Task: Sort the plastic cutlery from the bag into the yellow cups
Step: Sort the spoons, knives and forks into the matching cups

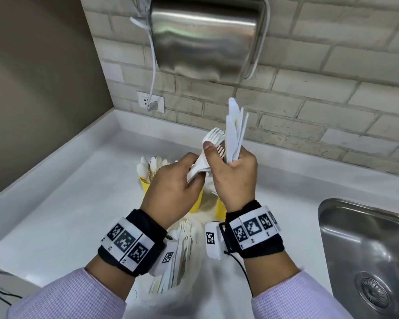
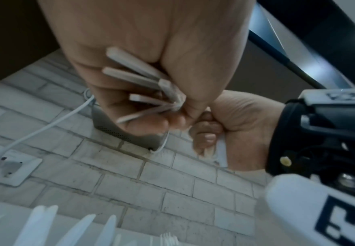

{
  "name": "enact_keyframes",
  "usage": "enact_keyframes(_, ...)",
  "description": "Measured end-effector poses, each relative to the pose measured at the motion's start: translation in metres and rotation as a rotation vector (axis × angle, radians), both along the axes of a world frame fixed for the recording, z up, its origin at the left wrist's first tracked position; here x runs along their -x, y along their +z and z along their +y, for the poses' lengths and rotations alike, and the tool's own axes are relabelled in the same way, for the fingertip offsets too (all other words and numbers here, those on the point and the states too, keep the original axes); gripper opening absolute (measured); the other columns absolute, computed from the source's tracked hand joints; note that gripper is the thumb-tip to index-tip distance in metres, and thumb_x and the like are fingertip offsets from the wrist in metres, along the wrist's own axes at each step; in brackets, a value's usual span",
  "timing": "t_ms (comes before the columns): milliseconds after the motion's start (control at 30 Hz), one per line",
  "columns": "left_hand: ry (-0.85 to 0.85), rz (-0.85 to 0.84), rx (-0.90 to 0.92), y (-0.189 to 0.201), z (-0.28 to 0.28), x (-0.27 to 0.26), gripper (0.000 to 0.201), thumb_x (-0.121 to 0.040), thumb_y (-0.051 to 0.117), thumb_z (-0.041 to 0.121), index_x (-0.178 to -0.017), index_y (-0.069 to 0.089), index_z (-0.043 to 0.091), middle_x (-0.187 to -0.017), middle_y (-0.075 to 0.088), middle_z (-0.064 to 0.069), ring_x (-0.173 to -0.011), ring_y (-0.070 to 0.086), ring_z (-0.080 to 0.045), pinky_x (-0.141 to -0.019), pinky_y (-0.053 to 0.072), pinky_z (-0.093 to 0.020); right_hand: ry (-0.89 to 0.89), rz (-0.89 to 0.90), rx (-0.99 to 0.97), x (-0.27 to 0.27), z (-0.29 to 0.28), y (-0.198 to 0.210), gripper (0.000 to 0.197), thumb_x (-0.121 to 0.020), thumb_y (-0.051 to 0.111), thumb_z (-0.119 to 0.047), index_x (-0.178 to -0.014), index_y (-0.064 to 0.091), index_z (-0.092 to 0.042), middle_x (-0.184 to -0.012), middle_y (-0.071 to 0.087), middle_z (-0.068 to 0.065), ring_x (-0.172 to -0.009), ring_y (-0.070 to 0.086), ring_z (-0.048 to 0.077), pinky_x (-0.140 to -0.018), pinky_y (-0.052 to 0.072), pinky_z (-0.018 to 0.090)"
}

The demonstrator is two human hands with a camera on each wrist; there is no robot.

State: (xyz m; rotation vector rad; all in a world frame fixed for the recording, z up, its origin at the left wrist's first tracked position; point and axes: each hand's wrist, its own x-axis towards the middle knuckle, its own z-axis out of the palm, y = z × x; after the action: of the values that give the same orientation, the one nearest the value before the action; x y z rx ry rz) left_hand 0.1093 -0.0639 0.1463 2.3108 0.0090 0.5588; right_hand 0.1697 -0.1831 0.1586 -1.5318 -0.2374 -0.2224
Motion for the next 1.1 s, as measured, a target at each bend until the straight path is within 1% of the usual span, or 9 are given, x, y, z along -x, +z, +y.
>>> enact_keyframes(133, -0.110, 0.112, 0.172, -0.001, 0.003, -0.002, 0.024, -0.089, 0.055, 0.036, -0.109, 0.065, 0.028, -0.078, 0.072, -0.003, -0.076, 0.066, -0.023, -0.076, 0.055, -0.044, -0.033, -0.109, 0.088, 0.005, 0.003, 0.015, 0.020, -0.081, 0.084, -0.025, -0.085, 0.064, -0.021, -0.063, 0.063, -0.011, -0.056, 0.058, 0.004, -0.059, 0.046, 0.018)
enact_keyframes(200, -0.161, 0.108, 0.283, -0.002, 0.004, 0.000, 0.023, -0.091, 0.058, 0.027, -0.111, 0.069, 0.028, -0.086, 0.074, -0.002, -0.083, 0.069, -0.023, -0.082, 0.057, -0.043, -0.034, -0.094, 0.099, 0.006, 0.004, 0.021, 0.051, -0.077, 0.087, -0.029, -0.118, 0.057, -0.027, -0.067, 0.064, -0.021, -0.059, 0.061, 0.003, -0.060, 0.048, 0.015)
enact_keyframes(267, -0.199, 0.134, 0.308, -0.005, 0.007, 0.000, 0.014, -0.090, 0.061, 0.024, -0.100, 0.069, 0.019, -0.082, 0.070, -0.006, -0.079, 0.064, -0.029, -0.078, 0.053, -0.047, -0.061, -0.150, 0.109, 0.005, 0.001, 0.027, 0.059, -0.078, 0.085, -0.031, -0.128, 0.054, -0.029, -0.065, 0.061, -0.016, -0.055, 0.058, 0.007, -0.059, 0.051, 0.020)
enact_keyframes(367, -0.195, 0.194, 0.281, -0.009, 0.008, 0.001, 0.031, -0.085, 0.064, 0.039, -0.084, 0.062, 0.008, -0.070, 0.059, -0.010, -0.064, 0.053, -0.024, -0.067, 0.048, -0.043, -0.069, -0.262, 0.229, -0.002, -0.003, 0.028, 0.023, -0.082, 0.077, -0.038, -0.095, 0.067, -0.022, -0.066, 0.063, -0.008, -0.056, 0.061, 0.016, -0.059, 0.055, 0.036)
enact_keyframes(500, -0.031, 0.144, 0.213, -0.006, 0.008, -0.004, 0.033, -0.076, 0.062, 0.041, -0.080, 0.067, 0.009, -0.066, 0.066, -0.003, -0.065, 0.061, -0.013, -0.065, 0.050, -0.040, -0.030, -0.424, 0.591, -0.002, 0.002, 0.025, 0.034, -0.077, 0.063, -0.049, -0.070, 0.051, -0.019, -0.061, 0.051, -0.007, -0.061, 0.053, 0.023, -0.055, 0.047, 0.034)
enact_keyframes(700, 0.023, 0.118, 0.209, -0.001, 0.008, -0.004, 0.034, -0.070, 0.060, 0.034, -0.099, 0.074, 0.022, -0.088, 0.077, 0.006, -0.085, 0.071, -0.012, -0.077, 0.058, -0.036, -0.093, -0.481, 0.668, 0.001, 0.005, 0.020, 0.042, -0.074, 0.065, -0.061, -0.080, 0.058, -0.020, -0.078, 0.055, -0.010, -0.070, 0.057, 0.019, -0.059, 0.048, 0.033)
enact_keyframes(900, 0.145, -0.043, 0.074, -0.002, 0.003, -0.011, 0.013, -0.075, 0.064, 0.017, -0.087, 0.070, 0.019, -0.068, 0.064, 0.012, -0.067, 0.062, -0.018, -0.056, 0.042, -0.022, -0.075, -0.411, 0.791, 0.009, 0.010, 0.017, 0.026, -0.087, 0.060, -0.050, -0.086, 0.054, -0.025, -0.082, 0.065, -0.005, -0.078, 0.062, 0.027, -0.064, 0.049, 0.035)
enact_keyframes(1000, 0.201, -0.108, -0.098, 0.000, 0.000, -0.013, 0.009, -0.079, 0.069, 0.008, -0.077, 0.060, 0.010, -0.060, 0.064, -0.006, -0.053, 0.055, -0.029, -0.051, 0.029, -0.024, -0.026, -0.338, 0.799, 0.010, 0.011, 0.020, 0.037, -0.089, 0.058, -0.062, -0.097, 0.056, -0.026, -0.078, 0.069, -0.004, -0.075, 0.062, 0.028, -0.064, 0.050, 0.035)
enact_keyframes(1100, 0.181, -0.087, -0.111, 0.002, -0.001, -0.013, 0.014, -0.077, 0.069, 0.009, -0.084, 0.058, 0.014, -0.063, 0.064, -0.004, -0.057, 0.058, -0.030, -0.048, 0.029, -0.022, -0.002, -0.255, 0.632, 0.009, 0.012, 0.022, 0.032, -0.087, 0.066, -0.052, -0.083, 0.056, -0.022, -0.066, 0.064, -0.006, -0.067, 0.063, 0.024, -0.061, 0.052, 0.034)
